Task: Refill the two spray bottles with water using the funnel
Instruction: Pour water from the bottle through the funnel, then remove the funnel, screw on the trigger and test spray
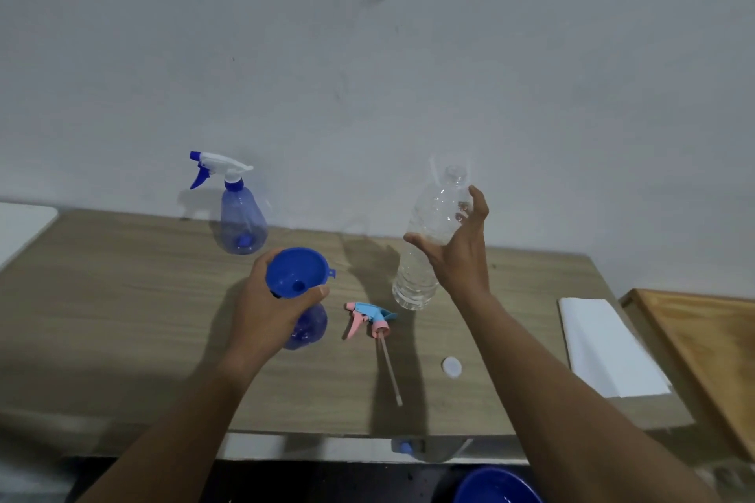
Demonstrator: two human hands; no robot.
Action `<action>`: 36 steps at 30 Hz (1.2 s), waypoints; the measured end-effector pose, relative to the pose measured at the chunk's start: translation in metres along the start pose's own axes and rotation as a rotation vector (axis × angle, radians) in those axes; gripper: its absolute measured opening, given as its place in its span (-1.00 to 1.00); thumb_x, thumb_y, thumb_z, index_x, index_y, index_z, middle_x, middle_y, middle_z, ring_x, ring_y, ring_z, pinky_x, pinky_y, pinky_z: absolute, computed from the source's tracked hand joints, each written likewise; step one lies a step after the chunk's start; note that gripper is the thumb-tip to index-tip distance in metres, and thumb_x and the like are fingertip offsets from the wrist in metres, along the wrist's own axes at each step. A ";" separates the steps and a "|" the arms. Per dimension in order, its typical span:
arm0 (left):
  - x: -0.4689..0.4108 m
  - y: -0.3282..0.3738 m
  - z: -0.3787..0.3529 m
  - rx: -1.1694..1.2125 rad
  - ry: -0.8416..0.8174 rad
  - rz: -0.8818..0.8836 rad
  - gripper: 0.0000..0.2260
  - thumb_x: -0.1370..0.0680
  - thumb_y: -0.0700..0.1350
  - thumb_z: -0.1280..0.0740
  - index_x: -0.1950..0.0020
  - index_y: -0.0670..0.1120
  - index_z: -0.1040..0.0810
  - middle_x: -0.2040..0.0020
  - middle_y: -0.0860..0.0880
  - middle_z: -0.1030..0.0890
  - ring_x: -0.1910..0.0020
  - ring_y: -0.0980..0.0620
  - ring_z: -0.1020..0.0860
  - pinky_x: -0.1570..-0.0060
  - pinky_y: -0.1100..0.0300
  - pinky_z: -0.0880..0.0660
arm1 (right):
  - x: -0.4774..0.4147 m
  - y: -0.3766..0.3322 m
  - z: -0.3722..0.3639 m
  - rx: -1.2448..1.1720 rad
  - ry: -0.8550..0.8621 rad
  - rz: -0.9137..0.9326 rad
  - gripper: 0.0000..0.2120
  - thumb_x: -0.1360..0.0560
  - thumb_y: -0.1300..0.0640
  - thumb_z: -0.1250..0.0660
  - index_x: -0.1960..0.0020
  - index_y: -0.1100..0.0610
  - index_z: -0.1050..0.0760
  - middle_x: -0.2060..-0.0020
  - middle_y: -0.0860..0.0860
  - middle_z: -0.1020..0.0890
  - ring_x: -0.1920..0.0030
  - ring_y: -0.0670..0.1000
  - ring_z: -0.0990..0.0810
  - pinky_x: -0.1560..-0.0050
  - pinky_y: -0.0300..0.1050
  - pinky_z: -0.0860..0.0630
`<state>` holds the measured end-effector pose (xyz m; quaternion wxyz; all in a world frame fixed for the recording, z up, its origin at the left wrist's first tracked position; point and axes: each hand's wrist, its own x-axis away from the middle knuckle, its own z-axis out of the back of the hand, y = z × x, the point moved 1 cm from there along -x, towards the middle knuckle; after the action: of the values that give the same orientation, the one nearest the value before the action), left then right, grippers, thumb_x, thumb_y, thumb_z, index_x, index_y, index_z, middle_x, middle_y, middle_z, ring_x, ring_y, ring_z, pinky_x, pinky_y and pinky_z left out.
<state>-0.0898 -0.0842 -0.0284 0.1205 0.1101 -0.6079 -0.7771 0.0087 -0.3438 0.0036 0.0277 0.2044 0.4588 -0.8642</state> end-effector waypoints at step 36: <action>-0.019 -0.070 0.000 -0.056 -0.164 0.215 -0.67 -0.40 -0.32 -0.55 0.17 0.06 -0.51 0.27 0.13 -0.57 0.32 0.25 -0.53 0.44 0.49 -0.43 | 0.038 -0.127 -0.102 0.560 -0.890 0.211 -0.20 -0.39 -0.26 -0.46 -0.55 -0.12 -0.27 -0.35 0.02 -0.47 -0.27 0.10 -0.50 -0.11 -0.07 -0.42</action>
<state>-0.0758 -0.0615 -0.0961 0.1560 -0.0229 -0.6021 -0.7827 -0.0229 -0.1829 0.0378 0.2508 -0.1372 0.1316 -0.9492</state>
